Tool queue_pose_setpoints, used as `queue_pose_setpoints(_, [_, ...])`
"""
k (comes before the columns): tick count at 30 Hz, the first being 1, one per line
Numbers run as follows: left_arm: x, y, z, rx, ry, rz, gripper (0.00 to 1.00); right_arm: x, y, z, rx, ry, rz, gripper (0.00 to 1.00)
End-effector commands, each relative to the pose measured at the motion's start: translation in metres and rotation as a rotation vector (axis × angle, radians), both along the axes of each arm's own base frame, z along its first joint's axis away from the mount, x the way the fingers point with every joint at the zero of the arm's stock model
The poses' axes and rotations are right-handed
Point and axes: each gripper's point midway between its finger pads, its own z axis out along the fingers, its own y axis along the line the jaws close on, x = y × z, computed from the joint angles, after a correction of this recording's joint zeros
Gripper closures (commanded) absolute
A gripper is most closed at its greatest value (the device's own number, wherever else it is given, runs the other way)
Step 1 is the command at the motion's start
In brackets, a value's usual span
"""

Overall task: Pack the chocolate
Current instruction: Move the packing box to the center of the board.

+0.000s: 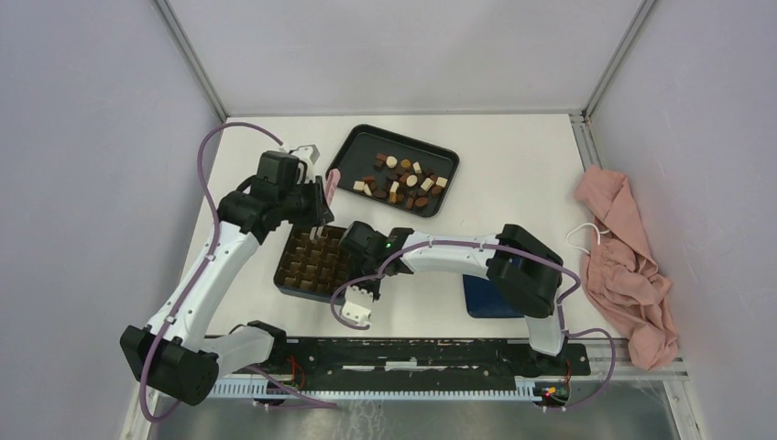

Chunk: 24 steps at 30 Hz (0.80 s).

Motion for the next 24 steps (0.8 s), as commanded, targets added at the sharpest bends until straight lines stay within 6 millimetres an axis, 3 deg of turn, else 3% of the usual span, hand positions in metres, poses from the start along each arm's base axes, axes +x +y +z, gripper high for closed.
queue_pose_setpoints(1, [-0.005, -0.004, 0.005, -0.023, -0.023, -0.034, 0.81, 0.005, -0.033, 0.003, -0.04, -0.006, -0.021, 0.67])
queue_pose_setpoints(11, [-0.011, -0.027, 0.005, -0.128, -0.008, -0.121, 0.81, -0.01, -0.116, -0.007, -0.09, 0.029, -0.062, 0.68])
queue_pose_setpoints(15, [-0.008, -0.035, 0.001, -0.157, 0.003, -0.143, 0.81, -0.01, -0.135, -0.005, -0.08, 0.055, -0.111, 0.65])
queue_pose_setpoints(17, [-0.006, -0.04, -0.002, -0.174, 0.007, -0.158, 0.8, -0.011, -0.133, 0.007, -0.039, 0.096, -0.138, 0.56])
queue_pose_setpoints(20, [0.0, -0.044, -0.008, -0.174, 0.015, -0.172, 0.8, -0.016, -0.127, 0.04, 0.053, 0.193, -0.157, 0.43])
queue_pose_setpoints(24, [0.013, -0.049, -0.016, -0.154, 0.032, -0.199, 0.8, -0.028, -0.135, 0.079, 0.09, 0.295, -0.138, 0.37])
